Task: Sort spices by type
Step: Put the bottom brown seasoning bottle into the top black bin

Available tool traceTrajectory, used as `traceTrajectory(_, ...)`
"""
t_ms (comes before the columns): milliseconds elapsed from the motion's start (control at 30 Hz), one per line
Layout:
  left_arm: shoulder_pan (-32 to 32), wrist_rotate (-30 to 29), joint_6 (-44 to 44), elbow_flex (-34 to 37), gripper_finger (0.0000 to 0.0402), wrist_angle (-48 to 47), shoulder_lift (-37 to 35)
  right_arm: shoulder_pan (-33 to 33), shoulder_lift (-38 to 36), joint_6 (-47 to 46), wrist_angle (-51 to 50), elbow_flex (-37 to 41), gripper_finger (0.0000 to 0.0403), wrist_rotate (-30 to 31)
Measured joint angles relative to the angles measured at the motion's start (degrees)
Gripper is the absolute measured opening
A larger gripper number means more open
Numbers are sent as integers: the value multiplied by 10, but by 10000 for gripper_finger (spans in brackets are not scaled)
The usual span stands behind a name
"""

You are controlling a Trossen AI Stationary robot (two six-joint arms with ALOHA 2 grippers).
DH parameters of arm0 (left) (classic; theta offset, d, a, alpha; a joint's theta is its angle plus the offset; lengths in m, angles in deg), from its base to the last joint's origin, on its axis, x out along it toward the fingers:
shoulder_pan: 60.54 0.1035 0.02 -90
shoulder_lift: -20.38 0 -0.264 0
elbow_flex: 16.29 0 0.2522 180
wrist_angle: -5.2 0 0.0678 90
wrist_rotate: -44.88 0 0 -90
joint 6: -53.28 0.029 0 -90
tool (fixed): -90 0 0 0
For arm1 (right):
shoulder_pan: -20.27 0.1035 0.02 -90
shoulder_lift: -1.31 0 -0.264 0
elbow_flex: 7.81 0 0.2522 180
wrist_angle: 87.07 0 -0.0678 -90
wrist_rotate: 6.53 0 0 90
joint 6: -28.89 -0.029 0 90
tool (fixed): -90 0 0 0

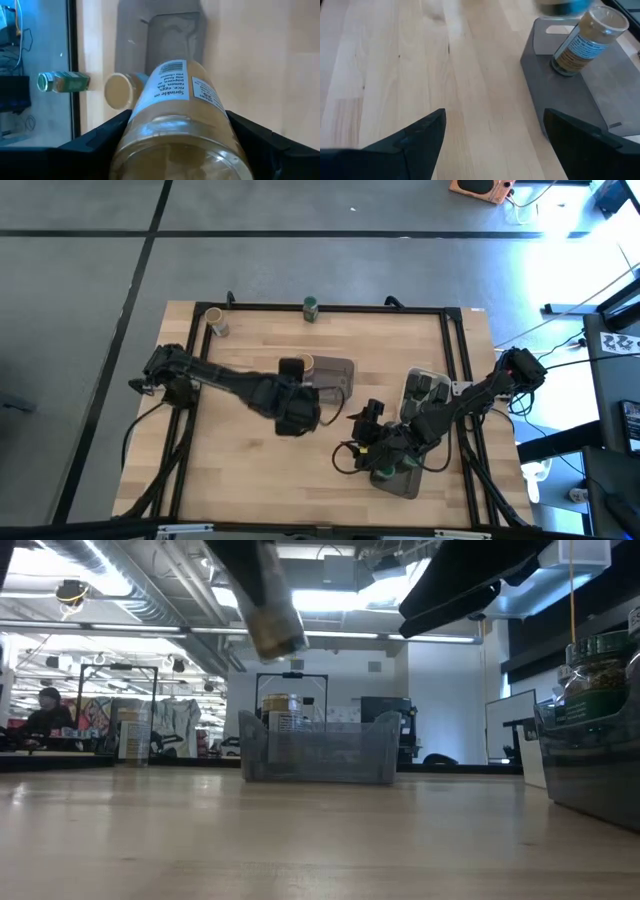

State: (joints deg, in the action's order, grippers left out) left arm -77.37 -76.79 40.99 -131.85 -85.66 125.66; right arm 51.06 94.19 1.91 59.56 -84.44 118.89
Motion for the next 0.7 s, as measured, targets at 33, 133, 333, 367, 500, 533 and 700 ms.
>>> traceTrajectory(33, 11, 1, 10, 0, 280, 6, 0, 0, 0, 0, -2, 0, 333, -1)
traceTrajectory(133, 42, 14, 37, 1, 281, 16, 1, 0, 0, -7, -22, 0, 333, -16)
traceTrajectory(333, 93, 90, 59, 1, 282, 42, 1, 0, 0, -41, -60, 0, 333, -16)
traceTrajectory(367, 101, 97, 60, 1, 282, 42, 1, 0, 0, -43, -61, 0, 333, -15)
traceTrajectory(500, 124, 123, 60, 1, 282, 41, 1, 0, 0, -43, -60, 0, 333, -15)
traceTrajectory(533, 129, 128, 57, 1, 282, 41, 1, 0, 0, -43, -60, 0, 333, -15)
traceTrajectory(700, 156, 146, 56, 2, 282, 37, 16, 0, 0, -43, -60, 0, 333, 0)
